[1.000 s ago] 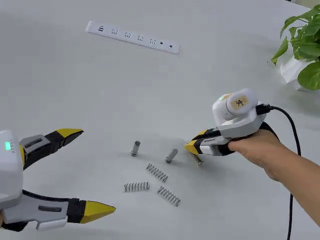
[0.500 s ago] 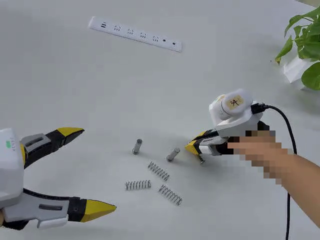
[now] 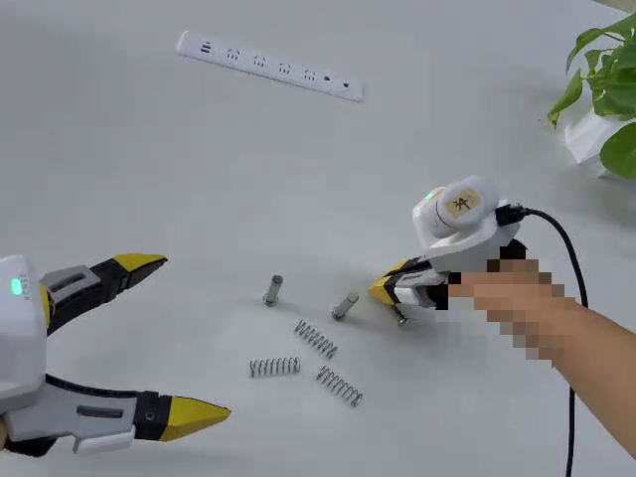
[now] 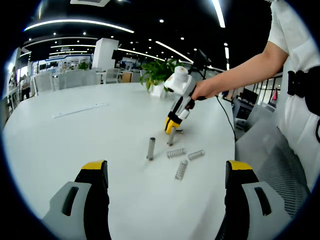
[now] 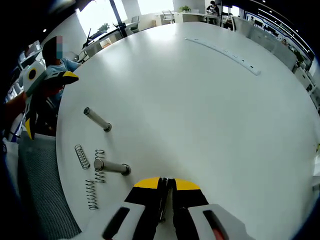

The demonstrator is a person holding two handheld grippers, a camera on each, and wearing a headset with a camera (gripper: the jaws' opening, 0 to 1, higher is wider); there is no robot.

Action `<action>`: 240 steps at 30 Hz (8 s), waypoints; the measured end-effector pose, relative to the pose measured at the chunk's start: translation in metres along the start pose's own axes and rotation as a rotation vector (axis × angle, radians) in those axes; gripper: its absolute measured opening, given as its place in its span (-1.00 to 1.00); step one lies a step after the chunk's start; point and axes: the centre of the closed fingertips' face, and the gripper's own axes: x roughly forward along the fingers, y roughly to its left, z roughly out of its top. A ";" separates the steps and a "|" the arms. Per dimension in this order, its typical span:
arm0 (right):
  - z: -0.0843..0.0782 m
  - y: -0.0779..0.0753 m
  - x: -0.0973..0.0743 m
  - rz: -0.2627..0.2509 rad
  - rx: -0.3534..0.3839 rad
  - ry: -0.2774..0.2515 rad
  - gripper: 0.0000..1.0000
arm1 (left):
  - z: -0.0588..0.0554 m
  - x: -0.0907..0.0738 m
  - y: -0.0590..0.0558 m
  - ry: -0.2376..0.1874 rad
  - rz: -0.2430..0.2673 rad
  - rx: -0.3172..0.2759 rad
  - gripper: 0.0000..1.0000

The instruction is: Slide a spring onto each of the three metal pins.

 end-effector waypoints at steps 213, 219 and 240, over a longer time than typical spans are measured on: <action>-0.083 0.051 -0.121 0.063 -0.088 -0.464 0.96 | -0.027 0.019 -0.022 0.344 -0.011 0.200 0.26; -0.082 0.054 -0.121 0.062 -0.082 -0.471 0.95 | -0.035 0.029 -0.023 0.390 -0.023 0.204 0.04; -0.085 0.056 -0.125 0.062 -0.074 -0.480 0.89 | -0.058 0.064 -0.028 0.503 -0.062 0.249 -0.58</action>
